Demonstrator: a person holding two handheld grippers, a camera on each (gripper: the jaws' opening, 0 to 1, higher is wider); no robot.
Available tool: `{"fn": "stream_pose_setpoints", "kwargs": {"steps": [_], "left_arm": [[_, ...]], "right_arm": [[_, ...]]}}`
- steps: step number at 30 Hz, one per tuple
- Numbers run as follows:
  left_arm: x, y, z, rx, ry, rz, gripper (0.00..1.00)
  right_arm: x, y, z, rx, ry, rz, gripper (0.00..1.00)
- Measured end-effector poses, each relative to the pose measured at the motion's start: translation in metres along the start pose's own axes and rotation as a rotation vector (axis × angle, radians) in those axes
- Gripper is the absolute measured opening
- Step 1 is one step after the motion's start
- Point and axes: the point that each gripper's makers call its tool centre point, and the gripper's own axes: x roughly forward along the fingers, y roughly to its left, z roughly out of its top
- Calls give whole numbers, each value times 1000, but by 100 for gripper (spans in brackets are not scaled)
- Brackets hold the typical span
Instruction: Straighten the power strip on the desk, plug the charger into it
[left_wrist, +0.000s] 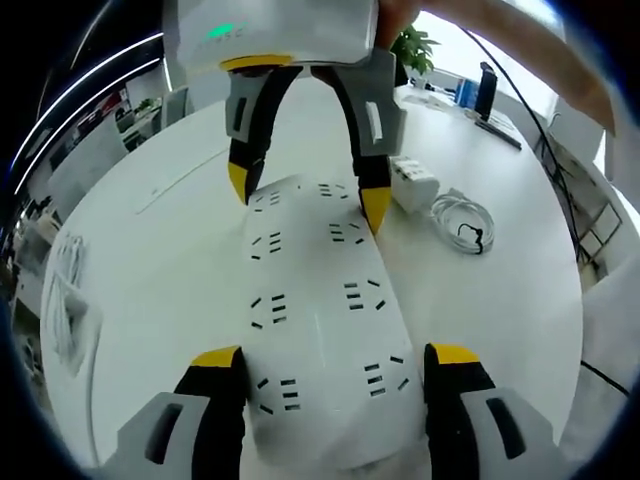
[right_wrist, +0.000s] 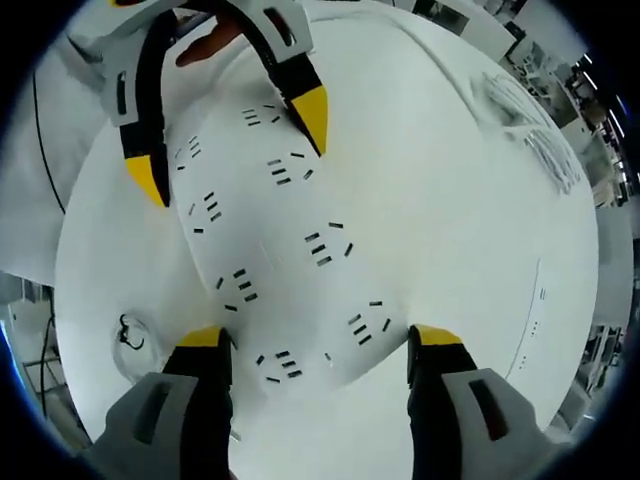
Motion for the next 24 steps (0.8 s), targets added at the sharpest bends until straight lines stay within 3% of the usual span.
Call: {"fn": "stream_pose_setpoints", "kwargs": {"steps": [6, 10, 24], "left_arm": [[-1, -1, 0, 2, 3, -2, 74], [-1, 0, -1, -9, 4, 8, 73], [-4, 1, -5, -40, 8, 29, 72]], "right_arm": [[-1, 2, 6, -119, -10, -2, 70], [-1, 8, 16, -270, -15, 13, 66], [1, 9, 15, -240, -7, 36, 65]]}}
